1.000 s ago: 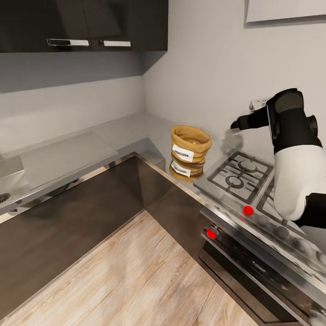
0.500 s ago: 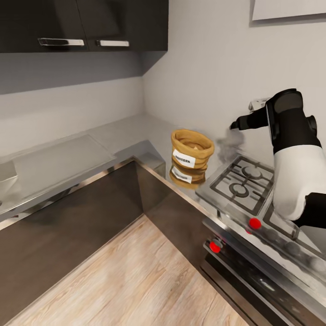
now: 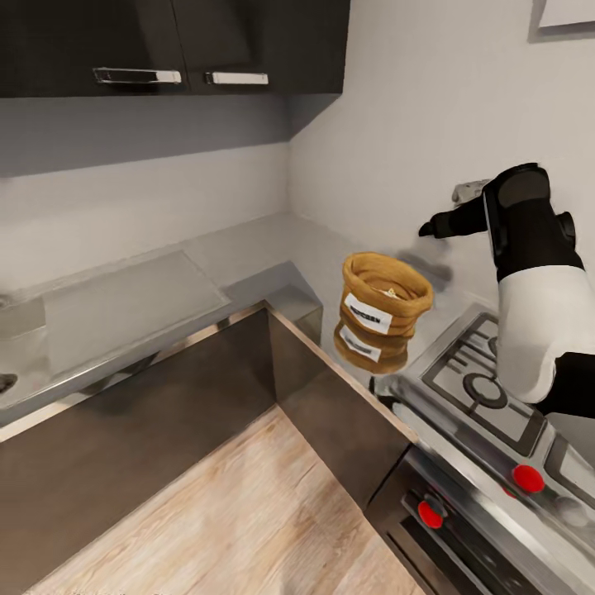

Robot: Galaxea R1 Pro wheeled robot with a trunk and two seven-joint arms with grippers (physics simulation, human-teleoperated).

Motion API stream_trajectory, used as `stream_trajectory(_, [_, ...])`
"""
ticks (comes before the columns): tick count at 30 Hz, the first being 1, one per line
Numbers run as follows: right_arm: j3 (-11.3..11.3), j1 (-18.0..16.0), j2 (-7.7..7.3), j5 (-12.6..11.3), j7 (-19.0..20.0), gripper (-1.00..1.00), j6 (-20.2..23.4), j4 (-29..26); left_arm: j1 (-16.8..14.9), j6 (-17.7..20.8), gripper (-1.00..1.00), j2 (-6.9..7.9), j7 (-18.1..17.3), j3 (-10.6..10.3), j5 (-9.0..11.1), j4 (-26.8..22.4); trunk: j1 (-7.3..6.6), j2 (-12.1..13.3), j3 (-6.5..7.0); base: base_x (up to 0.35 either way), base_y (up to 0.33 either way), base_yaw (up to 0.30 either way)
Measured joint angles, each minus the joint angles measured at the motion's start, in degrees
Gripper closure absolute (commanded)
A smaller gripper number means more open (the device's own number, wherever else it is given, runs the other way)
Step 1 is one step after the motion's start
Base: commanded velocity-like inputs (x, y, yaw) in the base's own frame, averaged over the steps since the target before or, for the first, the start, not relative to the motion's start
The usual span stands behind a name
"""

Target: In the kitchen, take the popcorn bag from the countertop, put it into the microwave, and heat it until the popcorn is cooked so the cooked popcorn ends up inside the bag.

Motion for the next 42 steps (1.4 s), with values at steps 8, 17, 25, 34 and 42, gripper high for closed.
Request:
stream_trajectory(8, [0.13, 0.08, -0.44, 0.00, 0.32, -1.00, 0.03, 0.28, 0.00, 0.02, -1.00, 0.00, -0.01, 0.06, 0.00, -0.01, 0.01, 0.00, 0.00, 0.010, 0.000, 0.027])
stream_trajectory(17, [7.52, 2.38, -0.95, -0.18, 5.51, -1.00, 0.02, 0.26, 0.00, 0.02, -1.00, 0.00, 0.09, 0.08, 0.00, -0.01, 0.01, 0.00, 0.00, 0.000, 0.000, 0.000])
stream_trajectory(25, [8.42, 2.65, -1.00, 0.34, 10.82, -1.00, 0.01, 0.31, 0.00, 0.01, -1.00, 0.00, 0.09, 0.08, 0.00, -0.01, 0.01, 0.00, 0.01, 0.000, 0.000, 0.000])
stream_trajectory(34, [8.47, 3.07, -3.07, 0.45, 10.81, -1.00, -0.01, 0.50, 0.00, 0.02, -1.00, 0.00, 0.09, 0.08, 0.00, -0.01, 0.01, 0.00, 0.00, 0.042, -0.035, 0.000])
stream_trajectory(42, [8.53, 9.20, -6.69, 0.36, 13.88, -1.00, 0.01, 0.52, 0.00, 0.02, -1.00, 0.00, 0.09, 0.08, 0.00, -0.01, 0.01, 0.01, 0.00, 0.001, -0.001, 0.000])
